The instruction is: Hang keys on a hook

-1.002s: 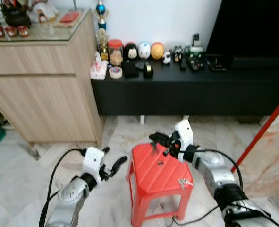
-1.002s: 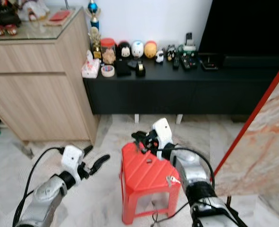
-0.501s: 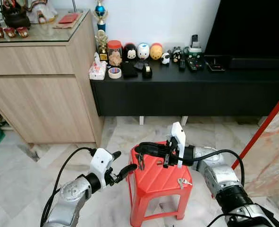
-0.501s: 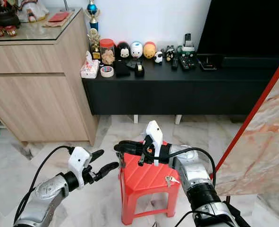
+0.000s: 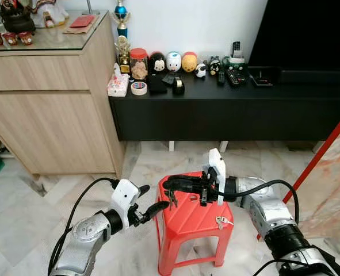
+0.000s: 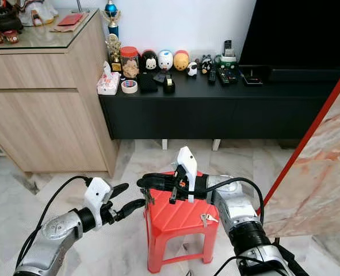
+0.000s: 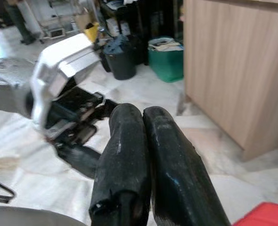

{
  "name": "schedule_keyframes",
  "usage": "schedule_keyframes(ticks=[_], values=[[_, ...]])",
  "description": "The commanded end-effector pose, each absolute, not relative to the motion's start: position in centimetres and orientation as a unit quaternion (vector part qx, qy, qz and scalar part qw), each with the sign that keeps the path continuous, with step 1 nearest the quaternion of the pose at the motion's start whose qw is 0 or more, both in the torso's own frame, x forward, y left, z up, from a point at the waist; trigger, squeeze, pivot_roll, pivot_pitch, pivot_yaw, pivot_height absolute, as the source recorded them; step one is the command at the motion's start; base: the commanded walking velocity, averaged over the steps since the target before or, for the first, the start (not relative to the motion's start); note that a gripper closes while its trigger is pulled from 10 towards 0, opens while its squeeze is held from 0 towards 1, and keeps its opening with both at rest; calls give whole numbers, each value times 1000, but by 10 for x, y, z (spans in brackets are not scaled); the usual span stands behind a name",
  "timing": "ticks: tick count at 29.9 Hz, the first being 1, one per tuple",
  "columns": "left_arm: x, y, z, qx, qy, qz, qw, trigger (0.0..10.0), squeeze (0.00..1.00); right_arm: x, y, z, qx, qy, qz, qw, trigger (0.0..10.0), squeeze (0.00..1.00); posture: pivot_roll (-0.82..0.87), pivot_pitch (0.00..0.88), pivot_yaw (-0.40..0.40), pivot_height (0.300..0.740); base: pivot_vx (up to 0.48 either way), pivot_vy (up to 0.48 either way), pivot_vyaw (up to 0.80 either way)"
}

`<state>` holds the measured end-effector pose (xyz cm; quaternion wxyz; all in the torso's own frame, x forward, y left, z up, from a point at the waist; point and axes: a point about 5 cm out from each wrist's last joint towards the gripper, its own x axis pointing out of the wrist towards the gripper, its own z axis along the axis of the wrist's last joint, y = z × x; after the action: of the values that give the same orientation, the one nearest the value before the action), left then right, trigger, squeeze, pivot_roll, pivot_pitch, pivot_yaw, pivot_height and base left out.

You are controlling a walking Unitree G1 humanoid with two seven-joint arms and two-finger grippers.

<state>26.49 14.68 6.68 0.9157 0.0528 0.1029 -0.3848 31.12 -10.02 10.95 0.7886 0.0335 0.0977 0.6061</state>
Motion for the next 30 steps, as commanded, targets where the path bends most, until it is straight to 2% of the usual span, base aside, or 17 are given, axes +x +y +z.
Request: schedule_keyframes(ticks=[1, 8, 14, 17, 30], values=[[262, 145, 66, 48, 110, -397, 910, 10000, 0, 315, -101, 113, 21, 95, 605, 790, 10000, 0, 65, 0, -53, 740, 0, 0, 0], [261, 141, 65, 46, 122, -414, 901, 10000, 0, 317, -100, 119, 24, 88, 614, 784, 10000, 0, 66, 0, -57, 740, 0, 0, 0], [264, 143, 67, 50, 121, -409, 903, 10000, 0, 318, -97, 122, 26, 82, 617, 782, 10000, 0, 70, 0, -62, 740, 0, 0, 0], [266, 142, 67, 47, 120, -405, 905, 10000, 0, 314, -92, 121, 28, 81, 632, 771, 10000, 0, 69, 0, -64, 740, 0, 0, 0], [268, 140, 67, 40, 119, -402, 907, 10000, 0, 316, -92, 122, 30, 80, 632, 770, 10000, 0, 68, 0, -69, 740, 0, 0, 0]])
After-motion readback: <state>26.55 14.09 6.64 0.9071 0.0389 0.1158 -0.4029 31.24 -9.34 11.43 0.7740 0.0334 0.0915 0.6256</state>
